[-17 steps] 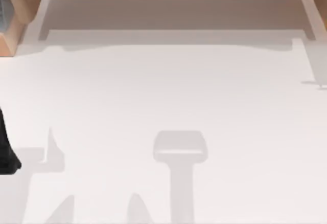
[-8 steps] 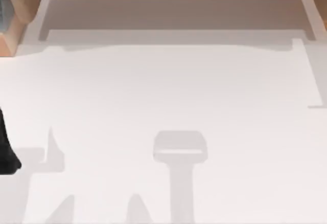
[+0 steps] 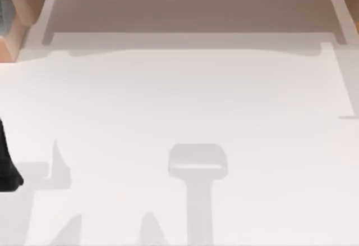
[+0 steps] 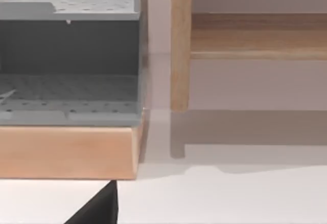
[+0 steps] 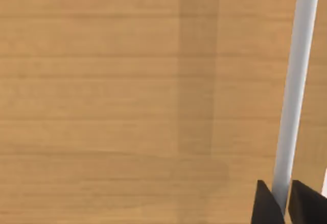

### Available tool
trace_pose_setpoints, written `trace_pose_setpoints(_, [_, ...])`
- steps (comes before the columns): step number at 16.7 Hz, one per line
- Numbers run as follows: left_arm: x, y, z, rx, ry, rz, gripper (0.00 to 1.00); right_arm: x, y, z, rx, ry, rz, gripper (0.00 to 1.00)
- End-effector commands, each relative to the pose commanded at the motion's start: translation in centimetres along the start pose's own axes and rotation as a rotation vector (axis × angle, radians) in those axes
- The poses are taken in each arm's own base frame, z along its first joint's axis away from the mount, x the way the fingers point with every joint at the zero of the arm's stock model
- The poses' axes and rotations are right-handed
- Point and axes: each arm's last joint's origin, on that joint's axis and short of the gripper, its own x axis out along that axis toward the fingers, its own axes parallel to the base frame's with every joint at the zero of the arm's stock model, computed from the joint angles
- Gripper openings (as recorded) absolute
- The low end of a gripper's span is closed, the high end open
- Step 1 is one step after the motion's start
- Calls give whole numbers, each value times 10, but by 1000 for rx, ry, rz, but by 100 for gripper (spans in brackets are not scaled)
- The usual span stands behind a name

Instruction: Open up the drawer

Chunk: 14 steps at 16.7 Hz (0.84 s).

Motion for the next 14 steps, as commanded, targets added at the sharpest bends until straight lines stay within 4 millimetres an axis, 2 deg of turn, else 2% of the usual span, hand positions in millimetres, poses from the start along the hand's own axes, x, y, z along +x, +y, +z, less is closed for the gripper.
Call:
trace_pose_setpoints(8, [0, 0, 0, 0, 0, 0, 100, 0, 0, 0, 0, 0, 0, 98])
trace_pose_setpoints(14, [0, 0, 0, 0, 0, 0, 100, 0, 0, 0, 0, 0, 0, 100])
